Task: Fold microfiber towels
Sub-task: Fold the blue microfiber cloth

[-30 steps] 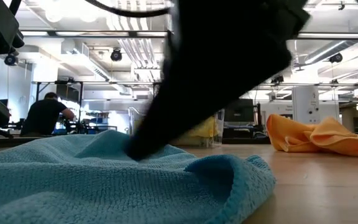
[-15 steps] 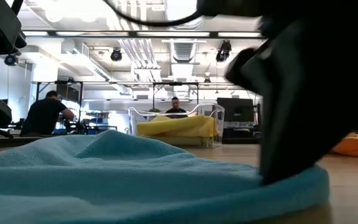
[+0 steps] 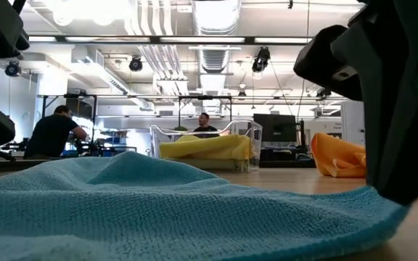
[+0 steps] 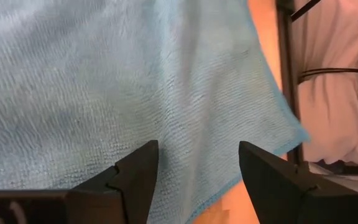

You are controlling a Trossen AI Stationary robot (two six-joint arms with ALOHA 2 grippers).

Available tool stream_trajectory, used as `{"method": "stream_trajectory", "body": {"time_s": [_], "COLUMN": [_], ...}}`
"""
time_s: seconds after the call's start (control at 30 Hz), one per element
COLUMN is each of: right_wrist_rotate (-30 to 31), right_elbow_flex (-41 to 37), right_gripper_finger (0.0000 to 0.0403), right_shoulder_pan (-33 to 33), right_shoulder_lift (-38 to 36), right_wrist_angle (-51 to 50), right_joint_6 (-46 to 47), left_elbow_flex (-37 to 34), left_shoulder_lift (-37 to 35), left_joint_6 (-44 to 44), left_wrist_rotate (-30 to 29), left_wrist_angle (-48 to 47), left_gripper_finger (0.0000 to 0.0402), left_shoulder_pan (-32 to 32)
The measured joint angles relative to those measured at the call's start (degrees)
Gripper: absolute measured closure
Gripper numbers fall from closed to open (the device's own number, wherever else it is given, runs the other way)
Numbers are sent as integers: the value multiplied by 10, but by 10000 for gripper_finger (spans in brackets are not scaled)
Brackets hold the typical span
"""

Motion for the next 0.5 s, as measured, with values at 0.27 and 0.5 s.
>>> {"method": "stream_trajectory", "body": {"time_s": [0.27,0.5], "right_wrist_rotate": [48,139], "right_elbow_flex": [-1,-11], "right_gripper_finger": [394,394], "right_shoulder_pan": [1,-1], "right_shoulder_lift": [-42,-57], "right_wrist_angle": [0,17], "right_joint_6": [-18,-44], "left_elbow_flex": [-2,-2], "left_shoulder_lift": [-80,-169], "left_joint_6": [30,138], "left_wrist_rotate": [-2,-138], "left_wrist_angle": [-34,-43], "left_gripper_finger": [194,194], "left_shoulder_pan": [8,10]}}
